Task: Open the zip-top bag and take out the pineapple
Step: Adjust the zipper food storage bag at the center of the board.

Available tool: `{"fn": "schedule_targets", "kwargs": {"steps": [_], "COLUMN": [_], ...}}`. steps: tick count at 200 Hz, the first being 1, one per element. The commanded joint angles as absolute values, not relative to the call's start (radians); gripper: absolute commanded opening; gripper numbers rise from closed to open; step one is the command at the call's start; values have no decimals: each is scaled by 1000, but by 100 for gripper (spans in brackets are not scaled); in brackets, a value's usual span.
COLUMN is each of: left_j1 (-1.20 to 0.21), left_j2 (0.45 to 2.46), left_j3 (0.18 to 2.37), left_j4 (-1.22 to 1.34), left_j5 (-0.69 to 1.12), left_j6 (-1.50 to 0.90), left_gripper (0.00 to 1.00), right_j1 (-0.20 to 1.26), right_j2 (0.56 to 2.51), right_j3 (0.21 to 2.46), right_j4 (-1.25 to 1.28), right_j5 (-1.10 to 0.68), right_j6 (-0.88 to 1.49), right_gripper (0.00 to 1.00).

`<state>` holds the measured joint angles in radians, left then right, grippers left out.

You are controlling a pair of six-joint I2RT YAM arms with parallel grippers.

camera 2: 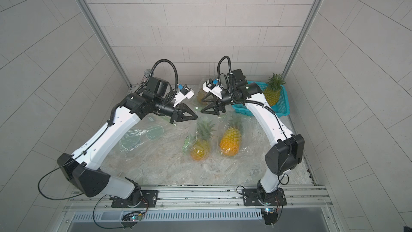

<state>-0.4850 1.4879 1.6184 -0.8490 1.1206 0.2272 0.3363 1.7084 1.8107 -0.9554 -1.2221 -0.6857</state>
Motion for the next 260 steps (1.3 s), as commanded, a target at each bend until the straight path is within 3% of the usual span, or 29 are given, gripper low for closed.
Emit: {"fn": "schedule_targets", "kwargs": {"steps": [1, 42, 64, 116, 183, 206, 260], "left_j1": [-488, -487, -488, -465, -383, -376, -377], "left_j2": [1493, 1476, 1452, 1371, 1250, 1228, 1208], "left_j3": [1675, 1671, 1657, 1566, 1425, 1411, 1401], "left_j4": [-882, -896, -891, -757, -575, -541, -498], "left_j5": [1141, 1030, 936, 798, 945, 1007, 1010], "left_j6": [308, 317, 312, 208, 110, 119, 164], "left_gripper": [0, 0, 0, 2, 49, 55, 59], "right_j1": [354, 351, 348, 351, 399, 432, 473], "right_j2": [1768, 1842, 1793, 1496, 1440, 1465, 1495], "right_j3": [1913, 2040, 2000, 1614, 1611, 1664, 1700], "right_j4": [-1273, -1478, -1357, -707, -783, -845, -864], "right_j5": [-1271, -1276, -1224, -954, -885, -871, -873], "right_j6": [-919, -1026, -900, -442, -422, -441, -434], "right_gripper": [56, 0, 0, 0, 0, 0, 0]}}
